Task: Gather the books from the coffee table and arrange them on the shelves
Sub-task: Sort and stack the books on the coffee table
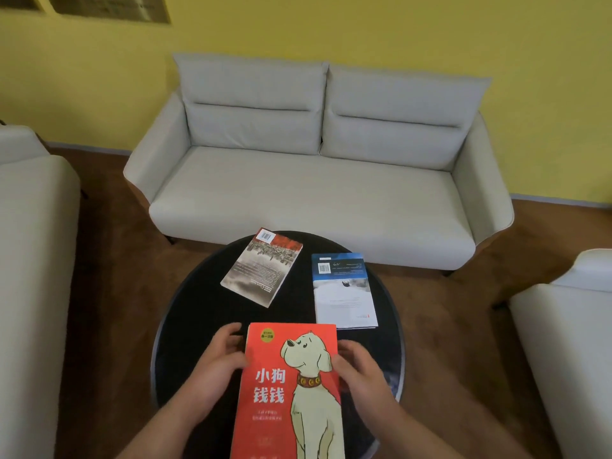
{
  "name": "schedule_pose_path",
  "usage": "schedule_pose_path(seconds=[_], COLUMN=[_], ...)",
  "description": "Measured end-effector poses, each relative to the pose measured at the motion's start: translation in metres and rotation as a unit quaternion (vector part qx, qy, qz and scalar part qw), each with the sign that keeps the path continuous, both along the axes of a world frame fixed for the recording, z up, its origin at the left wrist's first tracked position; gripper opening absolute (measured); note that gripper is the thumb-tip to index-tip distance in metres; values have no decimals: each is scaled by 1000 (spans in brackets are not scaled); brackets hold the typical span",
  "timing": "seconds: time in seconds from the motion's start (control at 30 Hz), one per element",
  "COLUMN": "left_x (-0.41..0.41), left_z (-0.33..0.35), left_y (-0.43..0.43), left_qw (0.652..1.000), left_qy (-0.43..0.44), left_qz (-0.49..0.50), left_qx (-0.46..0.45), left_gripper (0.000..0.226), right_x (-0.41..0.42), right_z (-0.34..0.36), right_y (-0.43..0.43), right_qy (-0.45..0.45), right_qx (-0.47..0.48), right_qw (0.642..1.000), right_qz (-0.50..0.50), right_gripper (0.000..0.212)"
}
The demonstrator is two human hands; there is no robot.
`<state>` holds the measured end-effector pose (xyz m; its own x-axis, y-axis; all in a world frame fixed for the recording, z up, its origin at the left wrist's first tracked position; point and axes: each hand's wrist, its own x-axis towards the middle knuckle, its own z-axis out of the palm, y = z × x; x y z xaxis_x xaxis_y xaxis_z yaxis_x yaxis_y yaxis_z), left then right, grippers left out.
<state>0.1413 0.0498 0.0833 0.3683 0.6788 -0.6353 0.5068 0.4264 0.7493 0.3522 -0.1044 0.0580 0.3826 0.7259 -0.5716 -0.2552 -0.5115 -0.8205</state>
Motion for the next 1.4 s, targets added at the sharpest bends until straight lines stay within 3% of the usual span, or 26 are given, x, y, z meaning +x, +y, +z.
schedule_pose_path(seconds=[0.13, 0.27, 0.33, 0.43, 0.5, 0.57, 0.73, 0.87, 1.0, 1.2, 1.27, 1.4], left_x=[28, 51, 59, 64, 65, 65, 74, 81, 80, 86, 87, 84], left_z=[-9, -32, -46, -66, -81, -95, -120, -125, -131, -120, -105, -63], left_y=[58, 108, 127, 153, 167, 179, 197, 201, 203, 195, 190, 171], left_qw=[998, 996, 988, 949, 933, 935, 920, 920, 953, 991, 991, 991], left_qy=[31, 66, 112, 232, 280, 290, 322, 351, 292, 75, 6, -73], left_qz=[7, 6, -12, -60, -70, -80, -139, -95, -47, 68, 89, 96], left_qx=[45, 66, 109, 206, 213, 187, 176, 146, 67, -87, -99, -52], left_gripper=[39, 34, 35, 35, 50, 63, 48, 60, 73, 28, 23, 20], right_x=[26, 55, 74, 107, 122, 125, 114, 119, 118, 107, 105, 104], right_z=[-4, -19, -35, -65, -87, -107, -138, -130, -115, -87, -75, -45], right_y=[37, 77, 95, 111, 117, 119, 118, 122, 125, 111, 111, 109], right_qy=[-91, -137, -189, -257, -284, -261, -290, -194, -89, 93, 88, -44], right_qx=[-10, -49, -102, -204, -300, -374, -417, -421, -368, -197, -162, -131], right_qw=[995, 988, 976, 944, 911, 890, 861, 886, 922, 959, 969, 981], right_qz=[26, -46, -39, -18, 6, 18, 0, -28, -83, -180, -166, -135], right_gripper=[12, 7, 19, 43, 57, 72, 94, 95, 58, 33, 28, 25])
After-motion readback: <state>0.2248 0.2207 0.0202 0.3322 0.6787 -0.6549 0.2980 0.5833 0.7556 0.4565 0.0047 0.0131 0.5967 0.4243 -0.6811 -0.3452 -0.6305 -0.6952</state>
